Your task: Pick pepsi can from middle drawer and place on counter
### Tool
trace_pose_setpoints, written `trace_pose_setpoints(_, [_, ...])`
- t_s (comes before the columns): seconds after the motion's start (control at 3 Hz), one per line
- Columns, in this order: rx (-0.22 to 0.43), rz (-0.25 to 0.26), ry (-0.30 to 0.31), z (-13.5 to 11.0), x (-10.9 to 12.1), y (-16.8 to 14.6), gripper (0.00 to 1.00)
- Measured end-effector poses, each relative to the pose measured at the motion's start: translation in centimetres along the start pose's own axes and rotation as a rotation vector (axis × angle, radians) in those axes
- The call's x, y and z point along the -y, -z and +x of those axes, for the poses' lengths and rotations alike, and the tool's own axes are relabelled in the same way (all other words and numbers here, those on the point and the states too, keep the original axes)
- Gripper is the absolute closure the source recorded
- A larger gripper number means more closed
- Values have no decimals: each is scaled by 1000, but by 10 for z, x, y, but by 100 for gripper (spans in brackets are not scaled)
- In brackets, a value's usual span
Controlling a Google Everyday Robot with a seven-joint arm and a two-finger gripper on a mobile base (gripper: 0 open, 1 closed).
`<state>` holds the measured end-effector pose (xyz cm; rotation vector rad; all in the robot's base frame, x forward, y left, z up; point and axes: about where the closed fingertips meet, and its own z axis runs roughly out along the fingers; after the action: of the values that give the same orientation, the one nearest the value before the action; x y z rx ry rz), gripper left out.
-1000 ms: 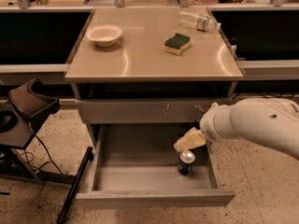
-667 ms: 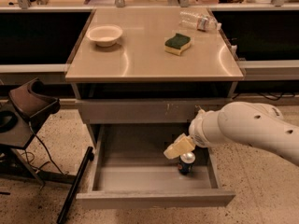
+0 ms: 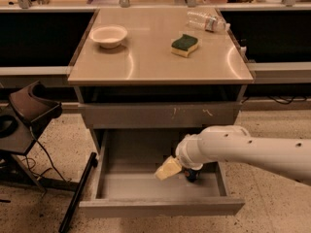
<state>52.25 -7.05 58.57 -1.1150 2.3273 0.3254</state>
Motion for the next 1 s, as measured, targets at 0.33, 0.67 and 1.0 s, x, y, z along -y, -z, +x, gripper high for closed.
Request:
trace_pose_setpoints(0.33, [-59, 13, -39, 15, 7, -43, 0])
trace_pose_setpoints(0.67, [-131, 60, -143, 34, 35, -75, 0])
trace_pose_setpoints(1.0, [-205, 152, -270, 73, 82, -83, 0])
